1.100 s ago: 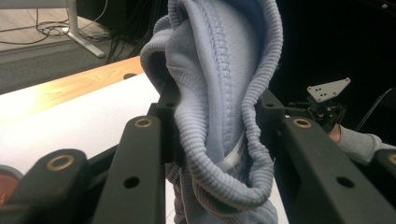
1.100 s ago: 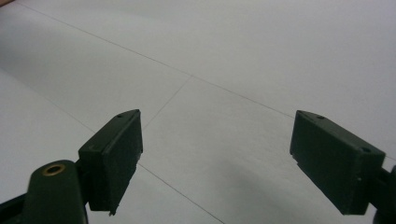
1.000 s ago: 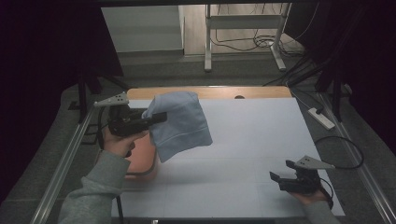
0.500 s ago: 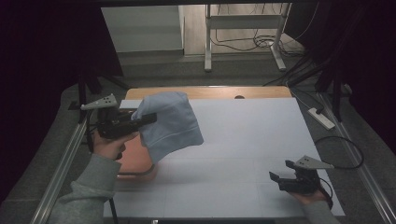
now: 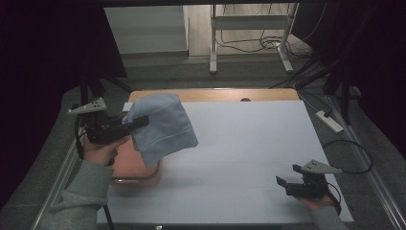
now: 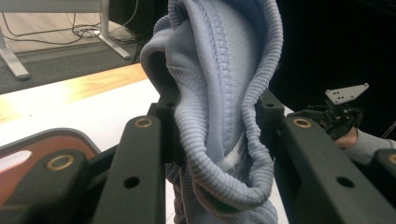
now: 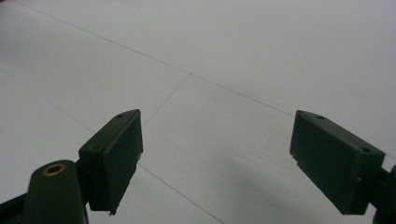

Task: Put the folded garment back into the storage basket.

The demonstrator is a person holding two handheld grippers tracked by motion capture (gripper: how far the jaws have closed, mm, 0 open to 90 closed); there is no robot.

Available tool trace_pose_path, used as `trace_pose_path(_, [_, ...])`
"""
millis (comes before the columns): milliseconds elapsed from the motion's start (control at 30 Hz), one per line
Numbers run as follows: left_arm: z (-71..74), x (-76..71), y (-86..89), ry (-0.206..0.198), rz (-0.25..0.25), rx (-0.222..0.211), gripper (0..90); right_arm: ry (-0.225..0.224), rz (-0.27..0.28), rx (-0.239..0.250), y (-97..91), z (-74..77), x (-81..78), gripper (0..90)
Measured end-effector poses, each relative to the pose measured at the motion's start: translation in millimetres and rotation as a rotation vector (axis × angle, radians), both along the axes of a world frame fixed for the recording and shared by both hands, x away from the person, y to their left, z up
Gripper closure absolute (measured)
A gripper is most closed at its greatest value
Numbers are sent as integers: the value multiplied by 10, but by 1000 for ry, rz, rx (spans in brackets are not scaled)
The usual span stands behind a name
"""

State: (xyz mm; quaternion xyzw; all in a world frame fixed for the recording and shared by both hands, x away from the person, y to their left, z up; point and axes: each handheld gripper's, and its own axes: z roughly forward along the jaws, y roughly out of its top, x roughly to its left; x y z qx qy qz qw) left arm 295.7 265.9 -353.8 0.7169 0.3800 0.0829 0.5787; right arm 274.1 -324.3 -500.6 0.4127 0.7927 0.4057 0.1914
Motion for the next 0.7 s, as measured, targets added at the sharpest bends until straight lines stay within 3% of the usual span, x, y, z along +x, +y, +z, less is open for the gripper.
trace_pose_path(700, [6,-113,292,9,61,22,636,2,-6,0,-7,0,4,179])
